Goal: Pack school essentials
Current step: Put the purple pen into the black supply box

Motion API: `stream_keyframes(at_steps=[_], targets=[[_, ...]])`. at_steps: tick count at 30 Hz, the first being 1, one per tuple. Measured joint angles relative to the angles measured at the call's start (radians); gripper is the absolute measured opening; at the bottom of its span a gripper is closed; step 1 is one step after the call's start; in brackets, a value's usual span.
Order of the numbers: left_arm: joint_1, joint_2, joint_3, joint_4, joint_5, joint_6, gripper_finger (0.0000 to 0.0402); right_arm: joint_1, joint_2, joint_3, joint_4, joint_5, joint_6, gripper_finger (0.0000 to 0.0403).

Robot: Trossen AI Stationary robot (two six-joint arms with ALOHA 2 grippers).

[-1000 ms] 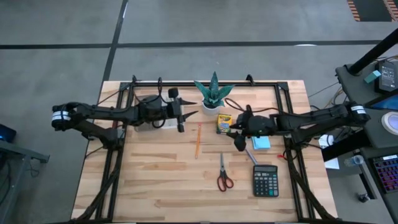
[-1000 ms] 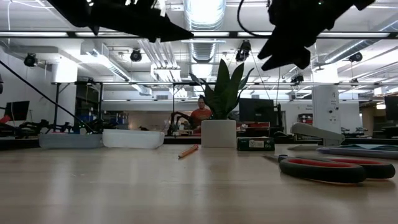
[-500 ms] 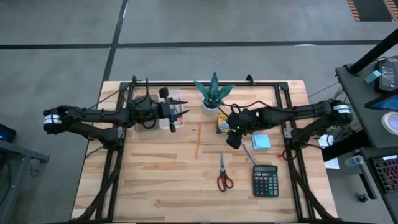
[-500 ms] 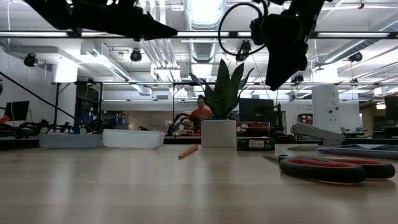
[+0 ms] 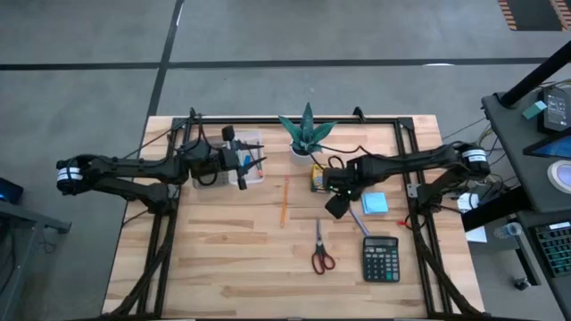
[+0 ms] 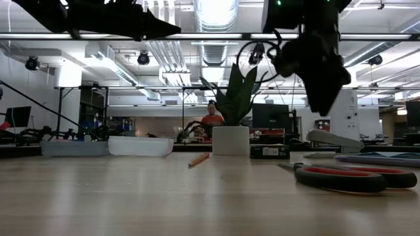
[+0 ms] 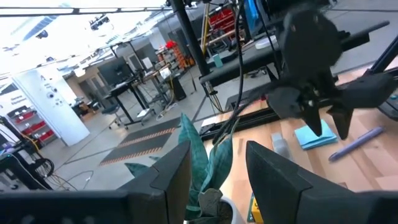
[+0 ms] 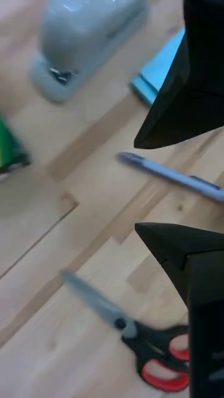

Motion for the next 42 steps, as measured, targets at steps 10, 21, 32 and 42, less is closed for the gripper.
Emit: stream_keyframes(at_steps=[10, 21, 32, 42], targets=[[0.000, 0.000, 0.000, 0.000, -0.004, 0.001, 0.0136, 0.002, -0.007, -0.159, 0.001, -0.026, 0.125, 0.0194], [0.004, 0.000, 0.000, -0.001, -0.060, 0.005, 0.0136, 0.039, 0.019, -0.207, 0.104, -0.008, 0.167, 0.0193], [0.006, 0.001, 0.000, -0.001, -0.062, 0.004, 0.0136, 0.098, 0.096, -0.223, 0.139, 0.044, 0.206, 0.0193], [0.006, 0.001, 0.000, 0.000, -0.062, 0.003, 0.0136, 0.106, 0.144, -0.220, 0.175, 0.047, 0.184, 0.0154]])
